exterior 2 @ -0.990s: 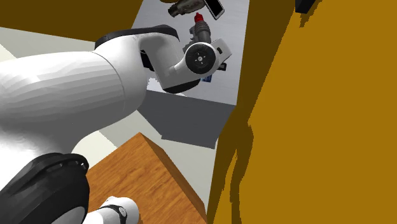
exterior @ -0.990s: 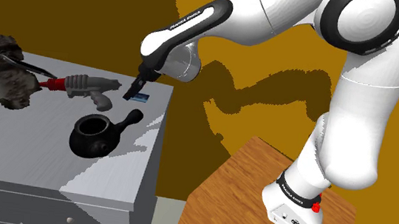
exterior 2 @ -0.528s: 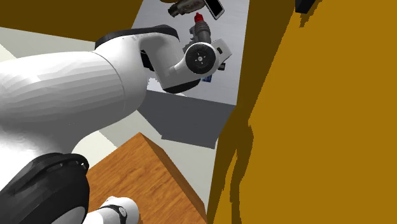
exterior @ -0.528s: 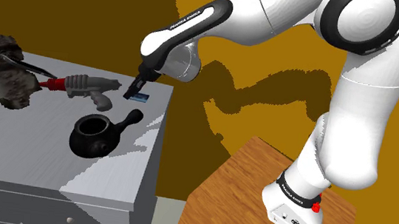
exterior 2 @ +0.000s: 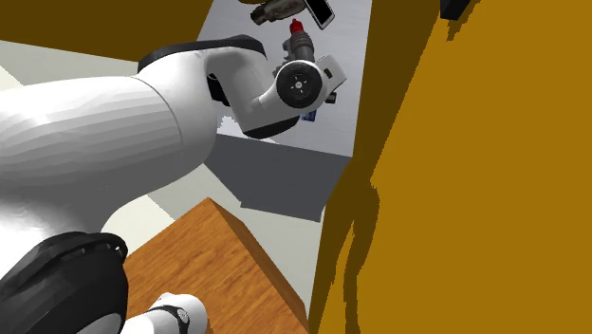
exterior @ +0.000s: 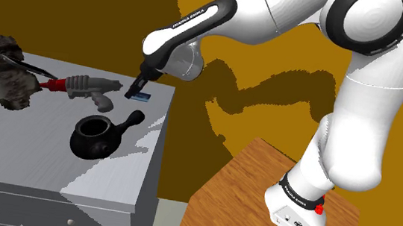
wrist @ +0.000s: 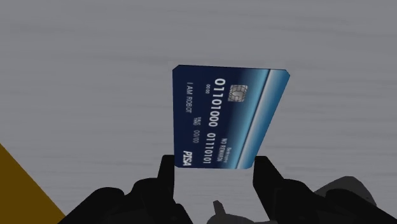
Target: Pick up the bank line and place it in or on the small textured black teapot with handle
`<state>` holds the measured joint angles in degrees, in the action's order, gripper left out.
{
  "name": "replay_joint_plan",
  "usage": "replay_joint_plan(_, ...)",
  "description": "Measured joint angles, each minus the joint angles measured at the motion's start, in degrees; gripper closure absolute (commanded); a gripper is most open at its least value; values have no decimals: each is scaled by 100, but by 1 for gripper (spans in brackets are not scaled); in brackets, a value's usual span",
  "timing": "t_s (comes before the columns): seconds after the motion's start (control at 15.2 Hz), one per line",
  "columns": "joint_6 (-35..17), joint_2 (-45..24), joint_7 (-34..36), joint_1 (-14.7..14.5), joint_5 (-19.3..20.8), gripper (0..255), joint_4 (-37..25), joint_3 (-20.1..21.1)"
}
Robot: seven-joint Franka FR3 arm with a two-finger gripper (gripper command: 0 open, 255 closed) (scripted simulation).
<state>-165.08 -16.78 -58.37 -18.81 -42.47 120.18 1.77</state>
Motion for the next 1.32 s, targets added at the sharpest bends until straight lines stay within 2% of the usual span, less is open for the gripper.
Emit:
replay_joint_plan(0.53,399,409,623,-204,599,255,-15,-294)
replay_joint_plan(1.32,1092,942,1401,-333,1388,255,-225,-564)
